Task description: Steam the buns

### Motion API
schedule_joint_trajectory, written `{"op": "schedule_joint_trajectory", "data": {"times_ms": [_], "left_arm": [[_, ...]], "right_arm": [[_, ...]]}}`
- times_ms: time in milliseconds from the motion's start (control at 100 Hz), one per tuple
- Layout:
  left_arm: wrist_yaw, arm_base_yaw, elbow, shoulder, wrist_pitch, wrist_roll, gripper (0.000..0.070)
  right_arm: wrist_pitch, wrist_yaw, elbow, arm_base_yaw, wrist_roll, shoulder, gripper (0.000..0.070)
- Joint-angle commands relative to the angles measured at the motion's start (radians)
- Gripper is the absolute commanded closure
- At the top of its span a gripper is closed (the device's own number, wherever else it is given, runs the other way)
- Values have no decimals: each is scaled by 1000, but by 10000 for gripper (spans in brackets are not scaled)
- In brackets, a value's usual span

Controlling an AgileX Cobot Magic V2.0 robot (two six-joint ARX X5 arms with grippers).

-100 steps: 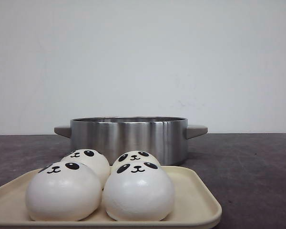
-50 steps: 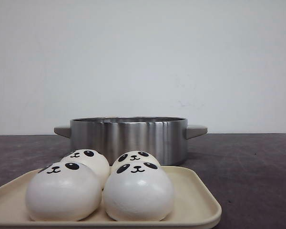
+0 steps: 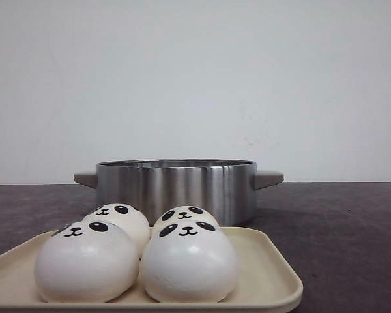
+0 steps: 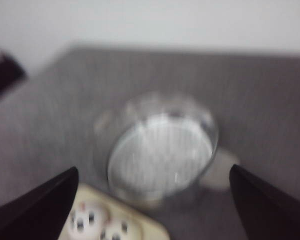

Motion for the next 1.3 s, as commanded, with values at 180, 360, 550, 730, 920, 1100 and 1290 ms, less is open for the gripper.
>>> {"op": "schedule_joint_trajectory", "data": {"times_ms": [180,360,550,730,920,1100,1290], "left_arm": [[1,-28,11,3,-15,-1,0],[0,-56,11,4,-64,0,0],[0,-97,11,4,-71,0,0],[0,-129,11,4,-71,0,0],[-5,-153,11,4,-72,2,0],[-19,-164,11,5,-71,3,0],[-26,-180,11,5,-72,3,0]], "right_arm": [[-184,14,109,194,192,319,85],[-185,-6,109,236,245,504,85],[-137,-9,109,243,252,665,85],[-47,-9,109,243,272,748,85],[29,-6,109,244,290,767,94],[54,-6,109,243,290,805,220],[23,-3,109,241,298,858,223]]}}
